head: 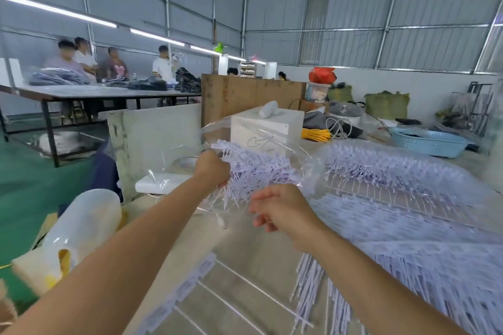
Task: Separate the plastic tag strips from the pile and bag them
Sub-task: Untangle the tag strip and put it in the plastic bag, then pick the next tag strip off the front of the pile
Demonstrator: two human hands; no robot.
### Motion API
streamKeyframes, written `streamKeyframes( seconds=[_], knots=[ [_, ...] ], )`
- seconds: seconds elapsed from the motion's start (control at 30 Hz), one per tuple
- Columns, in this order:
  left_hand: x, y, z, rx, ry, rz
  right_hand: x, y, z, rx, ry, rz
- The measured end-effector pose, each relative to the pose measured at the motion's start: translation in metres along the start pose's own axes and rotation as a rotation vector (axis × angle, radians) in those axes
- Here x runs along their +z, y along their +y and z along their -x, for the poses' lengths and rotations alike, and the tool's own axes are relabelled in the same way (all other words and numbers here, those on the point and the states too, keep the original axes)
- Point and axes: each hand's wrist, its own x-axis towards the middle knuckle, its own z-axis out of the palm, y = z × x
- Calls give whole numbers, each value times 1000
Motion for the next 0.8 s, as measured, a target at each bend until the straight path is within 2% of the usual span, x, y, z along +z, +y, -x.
streamKeyframes(
  seconds=[0.1,0.3,0.6,0.73,0.8],
  knots=[
    [22,2,-17,17,-36,-64,3,16,2,-48,-13,176],
    [51,4,-27,96,50,-460,-4,40,13,-144,-89,493],
    [50,21,-3,280,10,-671,-6,39,17,-182,-88,486],
    [18,29,27,346,8,-771,-10,35,24,-199,-74,455],
    [-4,27,47,449,-72,-770,-11,36,31,-215,-92,507]
  ],
)
